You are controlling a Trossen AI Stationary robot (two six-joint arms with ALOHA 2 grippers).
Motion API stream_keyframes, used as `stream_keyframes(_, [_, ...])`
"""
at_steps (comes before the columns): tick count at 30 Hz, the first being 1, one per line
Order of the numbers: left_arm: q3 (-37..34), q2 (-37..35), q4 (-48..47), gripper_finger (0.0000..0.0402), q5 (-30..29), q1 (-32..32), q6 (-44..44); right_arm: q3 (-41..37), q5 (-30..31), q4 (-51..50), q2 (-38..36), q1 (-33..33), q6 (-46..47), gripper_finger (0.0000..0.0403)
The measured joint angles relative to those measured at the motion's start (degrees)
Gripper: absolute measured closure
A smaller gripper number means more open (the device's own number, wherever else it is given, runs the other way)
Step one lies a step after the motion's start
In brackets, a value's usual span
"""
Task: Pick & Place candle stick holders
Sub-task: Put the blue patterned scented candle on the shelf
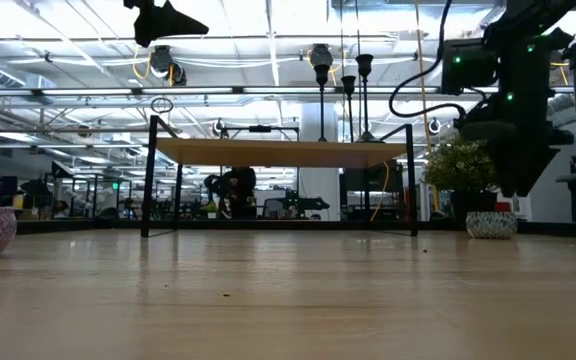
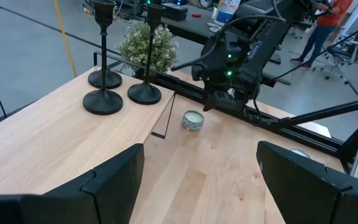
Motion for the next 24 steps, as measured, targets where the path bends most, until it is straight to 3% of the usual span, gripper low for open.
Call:
stream_keyframes(16, [0.04,0.00,-0.44,0.0082,0.07,0.00,-0.59,-5.94,0.10,8.83,-0.03,-6.37,0.48,0.0248])
stream_keyframes(24, [0.04,0.00,-0.42,0.0082,0.09,0.00,-0.61,-5.94,0.01,11.49,-0.20,-8.65,-1.28,0.0291])
